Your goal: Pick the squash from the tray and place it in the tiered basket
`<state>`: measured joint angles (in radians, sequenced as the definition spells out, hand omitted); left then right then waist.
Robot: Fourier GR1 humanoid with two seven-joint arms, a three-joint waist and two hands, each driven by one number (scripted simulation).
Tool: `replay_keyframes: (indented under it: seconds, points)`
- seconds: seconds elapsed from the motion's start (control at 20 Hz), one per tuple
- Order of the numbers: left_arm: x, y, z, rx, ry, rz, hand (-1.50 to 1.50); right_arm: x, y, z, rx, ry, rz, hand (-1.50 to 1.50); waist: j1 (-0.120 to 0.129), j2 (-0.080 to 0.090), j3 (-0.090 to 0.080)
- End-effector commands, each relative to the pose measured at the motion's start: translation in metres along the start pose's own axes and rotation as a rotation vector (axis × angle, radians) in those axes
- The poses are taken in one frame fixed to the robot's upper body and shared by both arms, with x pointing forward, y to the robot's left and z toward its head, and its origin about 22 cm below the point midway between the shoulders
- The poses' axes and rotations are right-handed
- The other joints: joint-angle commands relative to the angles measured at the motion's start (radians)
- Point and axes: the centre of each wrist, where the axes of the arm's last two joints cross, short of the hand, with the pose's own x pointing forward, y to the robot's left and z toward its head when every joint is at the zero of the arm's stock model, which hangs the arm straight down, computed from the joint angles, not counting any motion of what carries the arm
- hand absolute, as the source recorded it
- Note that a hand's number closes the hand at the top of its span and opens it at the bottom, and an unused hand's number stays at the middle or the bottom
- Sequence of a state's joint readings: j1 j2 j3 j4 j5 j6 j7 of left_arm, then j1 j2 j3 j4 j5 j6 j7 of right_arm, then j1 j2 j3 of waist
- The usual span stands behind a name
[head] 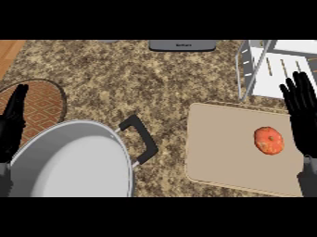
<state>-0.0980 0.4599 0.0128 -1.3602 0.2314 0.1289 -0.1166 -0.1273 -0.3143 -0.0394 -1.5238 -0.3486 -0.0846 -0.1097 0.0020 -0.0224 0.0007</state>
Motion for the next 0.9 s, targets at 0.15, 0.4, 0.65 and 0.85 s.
replay_keyframes:
  seconds: [0.15,0.4,0.65,0.85]
  points:
    - [0.021,-0.055,0.002,-0.018,-0.102,0.033,0.00,0.038,-0.084,0.008,-0.127,-0.259,-0.104,1.50,-0.023,0.017,0.002]
    - [0.026,-0.088,0.009,-0.097,-0.088,0.087,0.00,-0.003,-0.129,0.033,-0.421,-0.099,-0.197,-1.50,-0.020,0.027,0.003]
    - [0.034,-0.112,0.017,-0.094,-0.071,0.069,0.00,-0.017,-0.133,0.065,-0.010,-0.197,-0.445,-1.50,-0.030,0.021,0.004]
    - [0.039,-0.117,0.021,-0.082,-0.070,0.076,0.00,0.017,-0.183,0.099,0.056,-0.210,-0.259,-1.50,-0.030,0.019,0.001]
